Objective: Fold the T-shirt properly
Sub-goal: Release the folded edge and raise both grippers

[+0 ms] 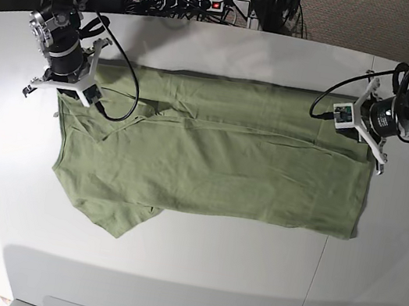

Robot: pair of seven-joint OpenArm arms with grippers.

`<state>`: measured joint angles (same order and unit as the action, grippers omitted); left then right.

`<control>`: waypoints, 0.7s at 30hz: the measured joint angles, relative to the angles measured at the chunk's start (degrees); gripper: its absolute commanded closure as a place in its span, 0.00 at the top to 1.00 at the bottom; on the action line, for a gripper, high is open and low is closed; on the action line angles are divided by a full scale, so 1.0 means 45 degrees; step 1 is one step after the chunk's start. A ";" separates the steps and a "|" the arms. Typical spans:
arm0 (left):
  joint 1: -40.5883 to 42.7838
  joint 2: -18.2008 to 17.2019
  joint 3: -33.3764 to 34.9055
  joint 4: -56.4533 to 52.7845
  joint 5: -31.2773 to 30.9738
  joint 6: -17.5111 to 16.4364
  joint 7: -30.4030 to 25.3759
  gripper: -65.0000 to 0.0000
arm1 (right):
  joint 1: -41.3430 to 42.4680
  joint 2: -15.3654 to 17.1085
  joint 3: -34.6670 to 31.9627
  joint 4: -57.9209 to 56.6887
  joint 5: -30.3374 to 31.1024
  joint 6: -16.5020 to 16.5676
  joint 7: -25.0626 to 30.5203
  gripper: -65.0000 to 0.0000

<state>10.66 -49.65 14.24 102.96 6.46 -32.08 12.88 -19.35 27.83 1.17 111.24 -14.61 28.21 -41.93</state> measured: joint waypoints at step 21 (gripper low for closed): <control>0.0510 -0.0219 -0.0131 -0.1763 -0.2171 -0.1360 -0.0646 0.00 | 0.0471 0.1617 -0.0010 -0.1744 0.3881 0.1846 -0.3662 0.00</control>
<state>12.95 -50.63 13.65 95.02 -3.31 -38.19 9.98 -17.23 35.11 1.13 103.39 2.85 36.51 -58.41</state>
